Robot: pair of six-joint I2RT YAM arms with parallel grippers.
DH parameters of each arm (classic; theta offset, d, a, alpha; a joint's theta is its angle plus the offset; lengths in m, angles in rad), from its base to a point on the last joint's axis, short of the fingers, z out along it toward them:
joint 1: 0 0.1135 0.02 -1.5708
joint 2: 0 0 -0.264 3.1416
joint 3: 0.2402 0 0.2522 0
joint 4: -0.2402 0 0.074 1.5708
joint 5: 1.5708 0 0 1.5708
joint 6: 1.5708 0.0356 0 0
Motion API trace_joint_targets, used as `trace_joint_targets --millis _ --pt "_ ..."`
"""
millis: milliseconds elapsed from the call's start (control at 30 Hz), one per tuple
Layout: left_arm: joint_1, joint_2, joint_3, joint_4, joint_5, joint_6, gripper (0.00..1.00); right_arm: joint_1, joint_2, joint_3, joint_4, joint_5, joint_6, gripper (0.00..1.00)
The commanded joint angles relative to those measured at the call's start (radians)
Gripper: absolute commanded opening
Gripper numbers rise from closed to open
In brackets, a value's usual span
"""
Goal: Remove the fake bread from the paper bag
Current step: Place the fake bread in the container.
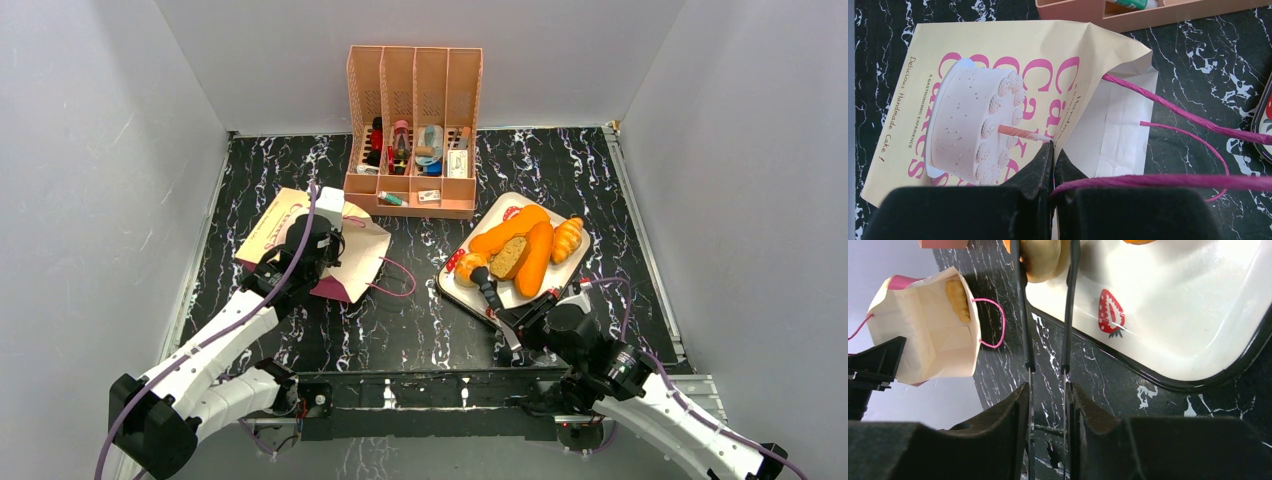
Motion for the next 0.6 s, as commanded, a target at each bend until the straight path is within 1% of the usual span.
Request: trace_joint_targets --millis 0,67,267,467,567 --pt "0.0 -0.026 0.03 0.017 0.016 0.009 0.0 0.001 -0.017 -0.007 -0.024 0.012 0.039 0.3" --pt "0.0 -0.026 0.026 0.018 0.019 0.007 0.0 0.001 -0.031 -0.007 -0.039 0.01 0.047 0.31" --pt "0.001 -0.026 0.026 0.017 0.021 0.004 0.0 0.001 -0.06 0.012 -0.069 0.009 0.051 0.3" --pt "0.0 -0.027 0.029 0.011 0.021 -0.001 0.0 0.001 -0.044 0.069 -0.097 0.021 0.024 0.29" --pt "0.0 -0.028 0.028 0.007 0.024 -0.008 0.0 0.001 -0.039 0.124 -0.105 0.022 0.013 0.28"
